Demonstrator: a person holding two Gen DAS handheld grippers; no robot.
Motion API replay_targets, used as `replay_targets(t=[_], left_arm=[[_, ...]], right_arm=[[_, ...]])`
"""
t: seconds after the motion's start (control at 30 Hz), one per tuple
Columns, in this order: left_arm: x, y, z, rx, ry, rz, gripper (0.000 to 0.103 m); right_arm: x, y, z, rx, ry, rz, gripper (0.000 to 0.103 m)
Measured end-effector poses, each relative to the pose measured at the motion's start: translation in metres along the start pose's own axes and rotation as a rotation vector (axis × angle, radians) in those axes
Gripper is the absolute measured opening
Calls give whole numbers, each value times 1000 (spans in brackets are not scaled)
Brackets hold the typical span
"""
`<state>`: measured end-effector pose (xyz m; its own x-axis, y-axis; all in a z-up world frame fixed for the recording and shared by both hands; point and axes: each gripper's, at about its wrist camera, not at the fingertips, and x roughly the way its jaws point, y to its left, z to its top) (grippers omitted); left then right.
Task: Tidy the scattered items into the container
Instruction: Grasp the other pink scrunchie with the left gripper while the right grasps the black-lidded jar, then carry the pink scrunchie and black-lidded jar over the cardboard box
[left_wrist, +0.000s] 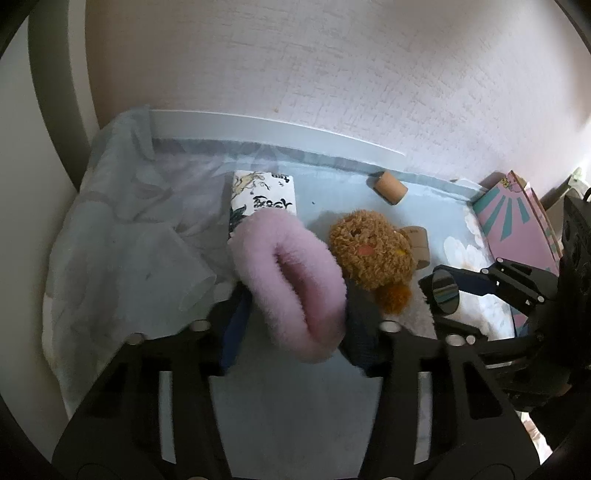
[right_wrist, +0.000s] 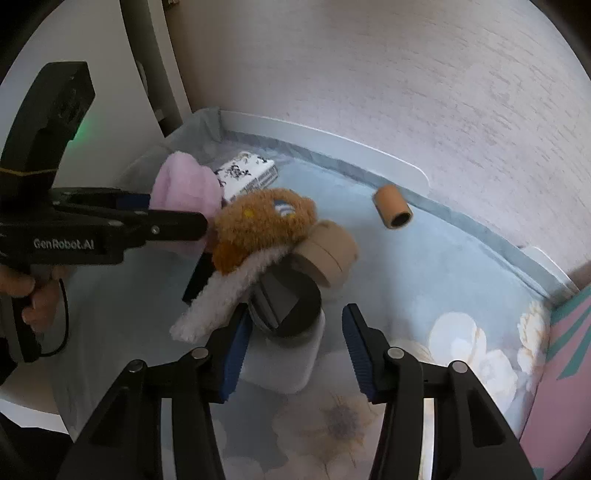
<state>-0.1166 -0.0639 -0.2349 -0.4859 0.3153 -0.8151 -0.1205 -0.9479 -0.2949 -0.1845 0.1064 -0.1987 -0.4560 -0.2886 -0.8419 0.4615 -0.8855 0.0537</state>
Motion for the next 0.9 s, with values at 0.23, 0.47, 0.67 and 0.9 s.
replay_targets(t=[0.23,0.47,0.67,0.9], left_arm=[[-6,-2,0,3,-16,4,25],[-40,-10,3,-26,-28,0,25],[-82,-32,13,-29,-67,7,25],[-132,-84,28,25,-142,2,25]], right_arm=[[4,6,4,-6,3,-1,33],[-5,6,3,6,12,3,33],[-40,2,5,48,-5,7,33],[-105,-7,7,35,-54,-11,33]])
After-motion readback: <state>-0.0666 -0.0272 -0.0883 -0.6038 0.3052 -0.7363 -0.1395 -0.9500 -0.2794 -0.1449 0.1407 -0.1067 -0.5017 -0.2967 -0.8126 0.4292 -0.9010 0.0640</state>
